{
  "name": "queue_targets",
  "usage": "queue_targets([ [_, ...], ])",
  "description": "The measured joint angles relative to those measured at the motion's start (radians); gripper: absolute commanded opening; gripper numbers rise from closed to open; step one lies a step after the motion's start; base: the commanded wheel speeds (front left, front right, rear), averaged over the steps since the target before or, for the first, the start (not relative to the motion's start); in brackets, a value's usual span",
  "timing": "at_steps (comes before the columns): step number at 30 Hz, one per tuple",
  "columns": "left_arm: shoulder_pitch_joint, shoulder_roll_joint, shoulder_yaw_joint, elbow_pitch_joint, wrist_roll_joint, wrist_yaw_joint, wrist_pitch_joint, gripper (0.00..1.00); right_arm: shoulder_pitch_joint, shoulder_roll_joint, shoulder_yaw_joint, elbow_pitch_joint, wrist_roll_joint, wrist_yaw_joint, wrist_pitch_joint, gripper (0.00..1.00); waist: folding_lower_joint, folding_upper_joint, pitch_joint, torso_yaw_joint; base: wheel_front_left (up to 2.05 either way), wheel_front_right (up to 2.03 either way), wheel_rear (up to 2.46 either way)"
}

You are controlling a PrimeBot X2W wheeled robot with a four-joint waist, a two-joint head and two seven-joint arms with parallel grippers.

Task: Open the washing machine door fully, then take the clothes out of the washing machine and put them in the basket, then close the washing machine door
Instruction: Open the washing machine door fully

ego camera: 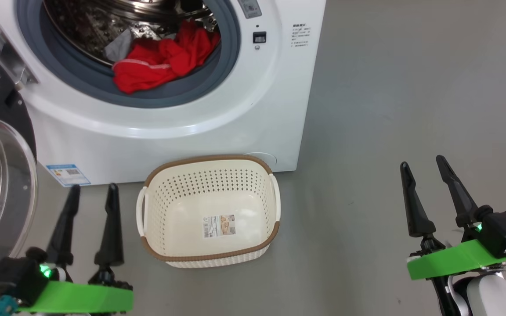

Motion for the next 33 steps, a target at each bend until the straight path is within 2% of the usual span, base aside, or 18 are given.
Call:
queue_targets([
  [7, 0.066, 0.006, -0.024, 0.059, 0.0, -0.016, -0.021, 1.0, 0.053, 0.001, 0.002, -0.031, 0.0, 0.0, 0.0, 1.0, 0.0, 0.0, -0.028, -0.017, 0.0, 0.0, 0.0],
  [16, 0.143, 0.011, -0.028, 0.1, 0.005, -0.015, -0.031, 1.0, 0.124, 0.004, -0.002, -0.04, 0.0, 0.0, 0.0, 1.0, 0.0, 0.0, -0.079, -0.027, 0.0, 0.0, 0.0],
  [33, 0.205, 0.018, -0.029, 0.096, 0.019, 0.023, -0.038, 1.0, 0.185, 0.008, -0.007, -0.054, -0.002, 0.0, 0.0, 1.0, 0.0, 0.0, -0.131, -0.046, 0.0, 0.0, 0.0],
])
